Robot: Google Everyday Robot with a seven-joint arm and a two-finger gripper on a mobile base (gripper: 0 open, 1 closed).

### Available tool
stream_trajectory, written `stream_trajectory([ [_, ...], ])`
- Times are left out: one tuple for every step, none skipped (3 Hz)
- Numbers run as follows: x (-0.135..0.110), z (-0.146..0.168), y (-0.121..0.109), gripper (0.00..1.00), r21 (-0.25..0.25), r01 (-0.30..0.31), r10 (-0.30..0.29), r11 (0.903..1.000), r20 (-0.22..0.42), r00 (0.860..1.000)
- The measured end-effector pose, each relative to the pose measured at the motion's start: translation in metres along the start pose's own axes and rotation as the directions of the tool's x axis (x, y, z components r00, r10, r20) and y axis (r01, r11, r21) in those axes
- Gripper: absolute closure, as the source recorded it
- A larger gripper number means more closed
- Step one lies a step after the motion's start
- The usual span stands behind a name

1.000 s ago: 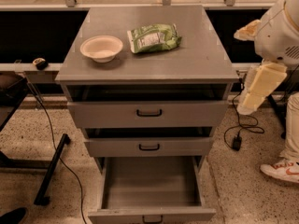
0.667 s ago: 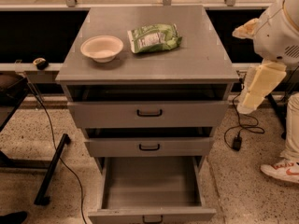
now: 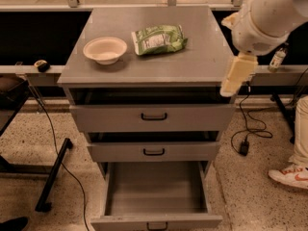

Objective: Place green jalapeno chip bag into bottom drawer

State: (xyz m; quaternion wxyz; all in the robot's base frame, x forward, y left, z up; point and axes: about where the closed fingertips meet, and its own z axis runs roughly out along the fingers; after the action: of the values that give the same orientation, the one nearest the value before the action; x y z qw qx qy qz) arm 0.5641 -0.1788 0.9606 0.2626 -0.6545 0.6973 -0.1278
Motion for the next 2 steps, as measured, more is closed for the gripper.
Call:
stream_trajectory([
  [-0.005,0.025,-0.052,0.0,0.104,0.031,-0.031,0.9941,0.0,1.0],
  [-0.02,0.042,-0.099,0.0,0.182,0.034,-0.046,0.9827,0.062,0.997],
])
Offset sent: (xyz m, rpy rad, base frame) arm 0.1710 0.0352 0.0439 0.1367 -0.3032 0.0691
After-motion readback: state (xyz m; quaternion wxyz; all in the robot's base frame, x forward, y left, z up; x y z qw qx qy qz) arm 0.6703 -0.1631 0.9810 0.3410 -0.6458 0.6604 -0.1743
